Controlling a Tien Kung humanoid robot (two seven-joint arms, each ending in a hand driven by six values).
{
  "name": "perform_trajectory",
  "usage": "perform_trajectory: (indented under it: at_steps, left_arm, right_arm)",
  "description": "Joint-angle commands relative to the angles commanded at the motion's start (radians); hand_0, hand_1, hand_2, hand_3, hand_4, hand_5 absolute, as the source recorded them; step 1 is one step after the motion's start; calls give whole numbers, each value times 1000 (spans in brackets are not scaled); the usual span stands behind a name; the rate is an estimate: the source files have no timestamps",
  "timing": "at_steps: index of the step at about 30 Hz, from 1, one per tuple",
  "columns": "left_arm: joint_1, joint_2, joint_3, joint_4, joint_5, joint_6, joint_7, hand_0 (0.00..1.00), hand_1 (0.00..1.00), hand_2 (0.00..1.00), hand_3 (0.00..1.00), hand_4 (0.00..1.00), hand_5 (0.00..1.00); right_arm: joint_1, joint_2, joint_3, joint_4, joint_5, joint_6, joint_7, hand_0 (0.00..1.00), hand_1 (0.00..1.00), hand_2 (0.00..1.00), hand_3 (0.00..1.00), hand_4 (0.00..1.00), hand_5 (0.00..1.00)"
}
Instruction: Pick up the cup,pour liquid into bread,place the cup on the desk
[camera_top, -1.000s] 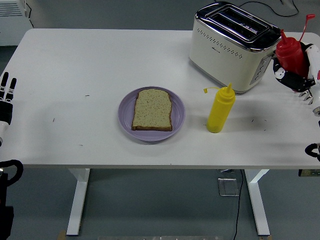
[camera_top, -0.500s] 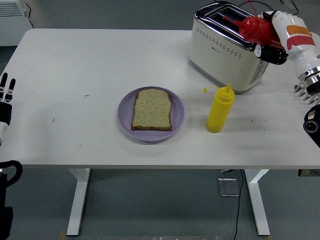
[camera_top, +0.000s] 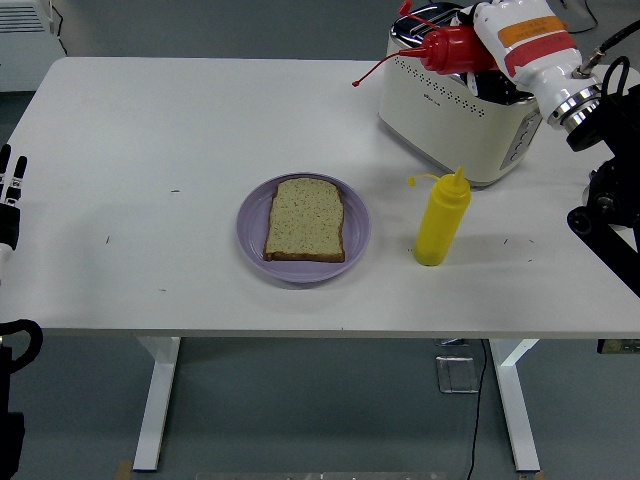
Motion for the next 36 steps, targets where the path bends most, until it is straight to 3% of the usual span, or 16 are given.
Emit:
perform_trajectory:
  at_steps: [9,13,19,28,36]
  left_arm:
    - [2,0,-3,1,0,1,0,785,736,737,694,510,998]
    - [3,1,-3,1,0,0,0,785,736,737,694,510,998]
    - [1,-1,2,1,0,-1,0,785,736,737,694,509,998]
    - [7,0,-6,1,-1,1,0,785,736,737,694,509,998]
    - [3,-1,-2,1,-1,-1,0,785,736,737,694,509,998]
  right_arm:
    - [67,29,-46,-31,-123,41,-14,182,230,334,441,411,25]
    - [88,32,-57,-29,-128,35,-16,178,229,335,439,401,38]
    - [107,51,-183,-57,-128,68,-19,171,229,334,437,399,51]
    - [101,53,-74,-34,-128,26,-31,174,228,332,433,399,59]
    - [101,60,-192,-66,-128,46,-27,174,228,331,434,393,62]
